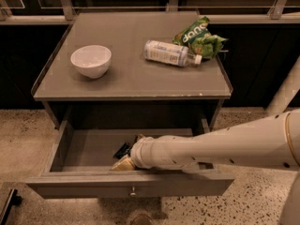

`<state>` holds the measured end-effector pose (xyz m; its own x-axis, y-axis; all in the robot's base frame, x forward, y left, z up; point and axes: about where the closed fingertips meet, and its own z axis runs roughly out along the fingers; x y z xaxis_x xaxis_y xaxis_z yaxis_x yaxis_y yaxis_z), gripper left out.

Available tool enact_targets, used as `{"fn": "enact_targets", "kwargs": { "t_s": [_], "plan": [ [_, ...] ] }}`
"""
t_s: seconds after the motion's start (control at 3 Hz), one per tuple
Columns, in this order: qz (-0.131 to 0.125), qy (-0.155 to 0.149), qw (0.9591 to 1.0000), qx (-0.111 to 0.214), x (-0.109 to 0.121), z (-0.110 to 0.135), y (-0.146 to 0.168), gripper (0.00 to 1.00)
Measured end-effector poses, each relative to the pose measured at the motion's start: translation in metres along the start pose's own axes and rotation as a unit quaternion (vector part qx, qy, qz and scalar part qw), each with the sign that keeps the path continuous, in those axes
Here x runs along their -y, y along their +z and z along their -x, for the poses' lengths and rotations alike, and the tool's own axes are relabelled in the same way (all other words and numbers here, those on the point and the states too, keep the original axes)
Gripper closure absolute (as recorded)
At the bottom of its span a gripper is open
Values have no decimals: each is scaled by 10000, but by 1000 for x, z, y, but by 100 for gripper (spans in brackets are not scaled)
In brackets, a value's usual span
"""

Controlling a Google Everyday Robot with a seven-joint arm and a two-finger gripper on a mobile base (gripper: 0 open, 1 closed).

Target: Pick rxbar blueberry from top drawer and place on counter

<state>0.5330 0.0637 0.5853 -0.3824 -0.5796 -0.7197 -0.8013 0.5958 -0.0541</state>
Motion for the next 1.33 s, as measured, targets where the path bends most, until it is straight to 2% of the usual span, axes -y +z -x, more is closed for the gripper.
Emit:
{"fn": "enact_targets", "kwargs": {
  "t_s": [0.33,1.33],
  "plan": [
    [-21,-3,10000,-8,1,-1,0,29],
    [54,-78,10000,-4,-2,4,-2,98]
  ]
}}
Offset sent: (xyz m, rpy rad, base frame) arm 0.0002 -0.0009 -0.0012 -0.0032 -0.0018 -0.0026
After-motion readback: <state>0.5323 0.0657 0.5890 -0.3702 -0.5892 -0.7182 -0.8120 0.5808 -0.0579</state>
